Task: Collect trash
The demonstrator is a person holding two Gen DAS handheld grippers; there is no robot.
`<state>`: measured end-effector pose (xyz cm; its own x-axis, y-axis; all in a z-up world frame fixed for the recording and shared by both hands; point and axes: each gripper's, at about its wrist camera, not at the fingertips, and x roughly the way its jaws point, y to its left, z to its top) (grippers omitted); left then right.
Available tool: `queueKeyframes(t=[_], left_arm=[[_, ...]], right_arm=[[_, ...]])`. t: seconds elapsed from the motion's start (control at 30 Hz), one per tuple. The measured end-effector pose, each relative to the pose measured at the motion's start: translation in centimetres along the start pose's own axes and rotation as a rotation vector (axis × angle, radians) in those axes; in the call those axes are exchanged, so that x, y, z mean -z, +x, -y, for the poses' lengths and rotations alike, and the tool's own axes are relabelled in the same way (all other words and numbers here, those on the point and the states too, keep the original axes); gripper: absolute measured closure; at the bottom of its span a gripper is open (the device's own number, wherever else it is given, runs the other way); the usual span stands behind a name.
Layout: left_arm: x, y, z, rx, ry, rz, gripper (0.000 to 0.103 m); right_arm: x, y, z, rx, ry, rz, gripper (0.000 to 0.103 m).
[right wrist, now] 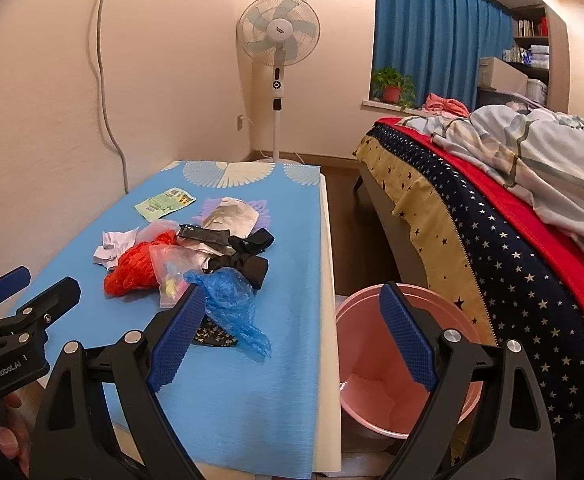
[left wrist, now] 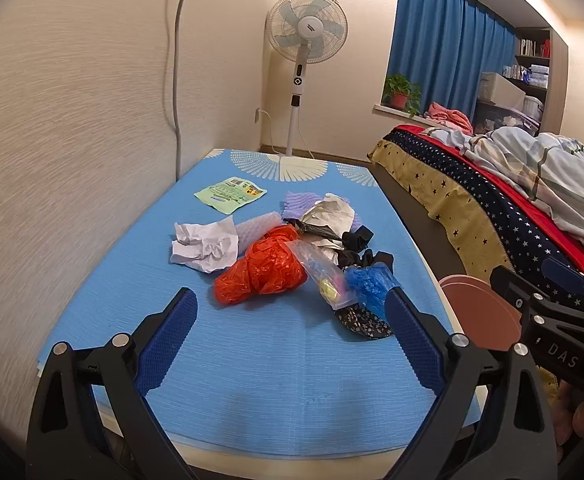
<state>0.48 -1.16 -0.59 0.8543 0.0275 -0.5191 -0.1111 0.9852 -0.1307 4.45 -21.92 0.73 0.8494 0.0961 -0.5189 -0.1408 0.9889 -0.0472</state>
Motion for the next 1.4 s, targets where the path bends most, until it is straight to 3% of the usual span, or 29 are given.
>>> queueKeyframes(t=[0.4,0.8,1.17,1.4], left_arm=[[0.0,0.0,-0.1,0.000,-0.002,0.000,0.011],[-0.2,1.3,-0.5,-0.026,-0.035,-0.013,0.018],[-0.7,5.4,-1.6,-0.065,-0.096,-0.053,0.035],[-0.8,8.7,-2.7,-0.103,-0.143,-0.085,0.035]], right_arm=[[0.0,0.0,0.0,-0.006,0.001,-0.005,0.017],[0.1,1.5,-0.6,-0.102,0.021,-0.034,0.030],[-0.1,5.8,-1.5,-0.180,0.040,-0.081,0.036],[0.9,9.9,-2.2,-0.203,0.069,-0.154,0.036]])
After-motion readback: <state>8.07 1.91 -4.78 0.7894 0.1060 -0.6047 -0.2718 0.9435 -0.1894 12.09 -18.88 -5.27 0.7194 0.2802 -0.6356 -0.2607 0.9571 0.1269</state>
